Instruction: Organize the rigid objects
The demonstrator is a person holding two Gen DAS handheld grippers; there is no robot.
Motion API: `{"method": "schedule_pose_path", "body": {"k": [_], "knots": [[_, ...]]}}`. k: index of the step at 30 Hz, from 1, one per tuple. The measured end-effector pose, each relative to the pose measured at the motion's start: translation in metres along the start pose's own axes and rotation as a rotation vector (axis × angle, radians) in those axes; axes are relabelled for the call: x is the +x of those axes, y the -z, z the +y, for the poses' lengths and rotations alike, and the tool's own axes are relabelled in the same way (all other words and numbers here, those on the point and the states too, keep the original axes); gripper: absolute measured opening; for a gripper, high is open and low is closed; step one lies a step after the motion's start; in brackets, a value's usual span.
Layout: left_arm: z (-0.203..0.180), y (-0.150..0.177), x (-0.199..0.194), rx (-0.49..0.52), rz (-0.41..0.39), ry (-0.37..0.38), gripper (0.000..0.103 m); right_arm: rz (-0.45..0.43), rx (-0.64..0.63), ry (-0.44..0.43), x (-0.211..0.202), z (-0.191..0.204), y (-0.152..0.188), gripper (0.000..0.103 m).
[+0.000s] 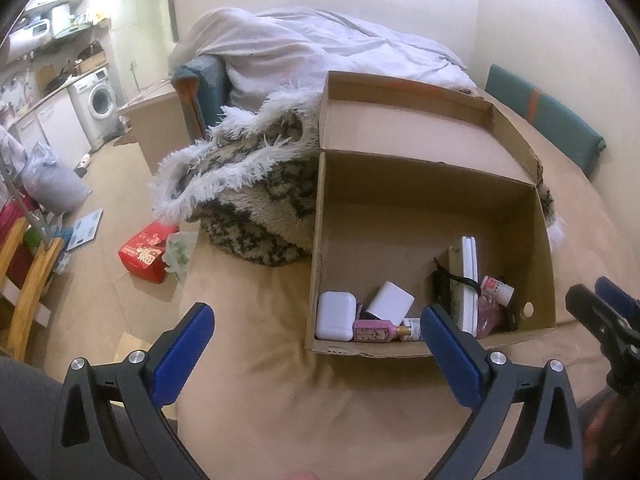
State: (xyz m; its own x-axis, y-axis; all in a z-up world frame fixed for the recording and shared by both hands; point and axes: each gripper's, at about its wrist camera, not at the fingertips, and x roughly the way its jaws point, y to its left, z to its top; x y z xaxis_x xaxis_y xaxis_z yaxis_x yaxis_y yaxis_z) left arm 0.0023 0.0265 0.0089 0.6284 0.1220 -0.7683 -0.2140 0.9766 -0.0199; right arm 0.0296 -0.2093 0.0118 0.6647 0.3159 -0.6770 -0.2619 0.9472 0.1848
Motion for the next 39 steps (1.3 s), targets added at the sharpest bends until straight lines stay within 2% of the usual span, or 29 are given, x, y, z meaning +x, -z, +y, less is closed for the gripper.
{"method": "schedule_pose_path", "body": {"k": [39], "knots": [[0.0022, -0.0017, -0.0008, 0.007, -0.003, 0.003, 0.103, 0.001, 0.004, 0.014, 0.0008, -0.0011, -0.0003, 0.103]]}}
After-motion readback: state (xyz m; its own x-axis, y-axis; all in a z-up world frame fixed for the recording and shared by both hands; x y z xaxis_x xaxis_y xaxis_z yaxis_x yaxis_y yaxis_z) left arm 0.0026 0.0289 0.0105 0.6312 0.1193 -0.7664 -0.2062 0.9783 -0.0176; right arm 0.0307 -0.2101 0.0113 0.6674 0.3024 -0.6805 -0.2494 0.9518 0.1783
